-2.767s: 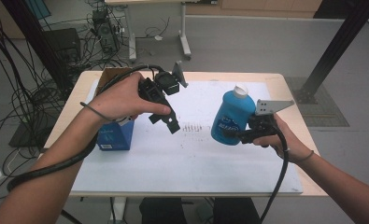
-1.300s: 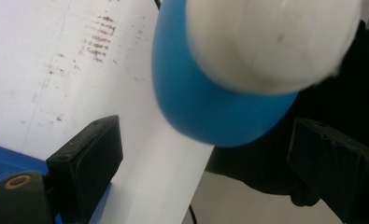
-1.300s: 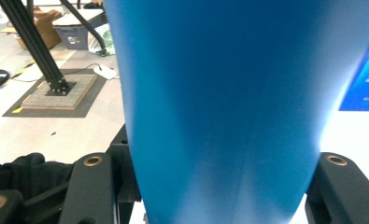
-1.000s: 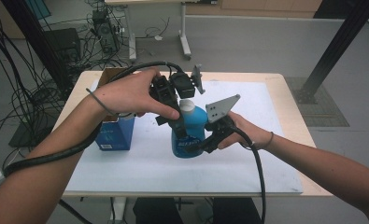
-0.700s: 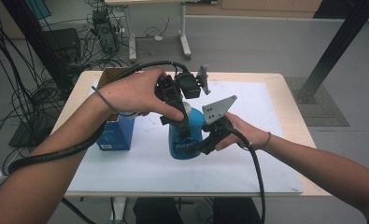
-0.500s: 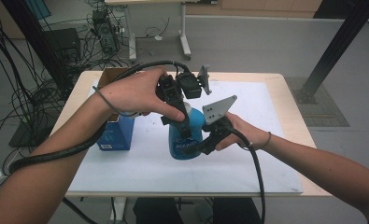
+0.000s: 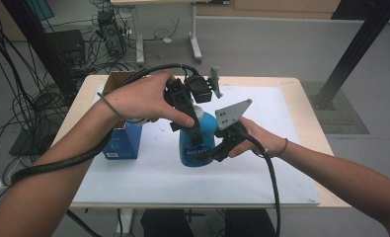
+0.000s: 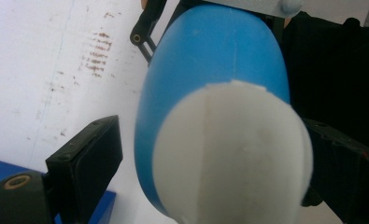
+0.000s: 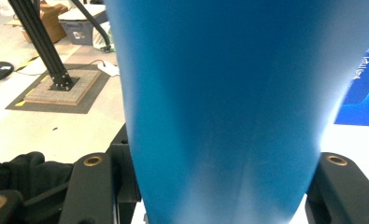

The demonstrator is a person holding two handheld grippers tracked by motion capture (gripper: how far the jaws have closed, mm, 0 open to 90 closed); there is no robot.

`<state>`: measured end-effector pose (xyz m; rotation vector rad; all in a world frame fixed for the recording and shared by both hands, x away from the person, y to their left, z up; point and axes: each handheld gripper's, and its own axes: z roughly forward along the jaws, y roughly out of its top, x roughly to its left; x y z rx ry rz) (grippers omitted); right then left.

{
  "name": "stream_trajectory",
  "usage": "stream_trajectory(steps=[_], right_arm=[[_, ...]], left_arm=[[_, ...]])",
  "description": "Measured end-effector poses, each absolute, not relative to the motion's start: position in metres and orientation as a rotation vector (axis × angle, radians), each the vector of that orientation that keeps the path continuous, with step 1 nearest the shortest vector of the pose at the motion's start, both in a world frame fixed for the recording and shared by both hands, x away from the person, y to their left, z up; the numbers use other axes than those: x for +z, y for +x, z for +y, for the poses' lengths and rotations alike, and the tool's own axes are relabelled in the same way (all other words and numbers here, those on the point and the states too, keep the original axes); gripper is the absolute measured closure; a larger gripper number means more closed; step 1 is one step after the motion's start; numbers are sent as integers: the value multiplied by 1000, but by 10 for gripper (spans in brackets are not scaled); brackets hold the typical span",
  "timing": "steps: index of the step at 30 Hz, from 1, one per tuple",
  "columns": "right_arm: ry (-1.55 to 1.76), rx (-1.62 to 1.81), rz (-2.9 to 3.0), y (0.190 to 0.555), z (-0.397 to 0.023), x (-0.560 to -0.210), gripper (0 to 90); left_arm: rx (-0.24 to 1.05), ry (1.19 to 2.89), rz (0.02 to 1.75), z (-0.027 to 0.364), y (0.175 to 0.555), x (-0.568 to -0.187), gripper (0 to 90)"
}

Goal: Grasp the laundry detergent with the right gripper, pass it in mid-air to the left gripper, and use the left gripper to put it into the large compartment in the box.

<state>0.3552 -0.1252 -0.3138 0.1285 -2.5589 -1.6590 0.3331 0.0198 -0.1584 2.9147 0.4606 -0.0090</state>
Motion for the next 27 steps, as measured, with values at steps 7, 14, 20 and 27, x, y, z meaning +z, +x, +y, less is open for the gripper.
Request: stream_trajectory(steps=[7,14,20,27], right_arm=[[131,-1655,-2562,355,-125,-313,415],[137,-1659,-2557,354,-124,-312,415],[140,-1664,-2548,353,-123,-310,415],[142,-1667,-2551,353,-123,-310,415]], left_arm=[[4,2908,459,21,333,-158,103],[9,2909,445,21,332,-157,106],[8,2909,439,21,331,-157,107],[7,2912,447,22,331,-158,109]])
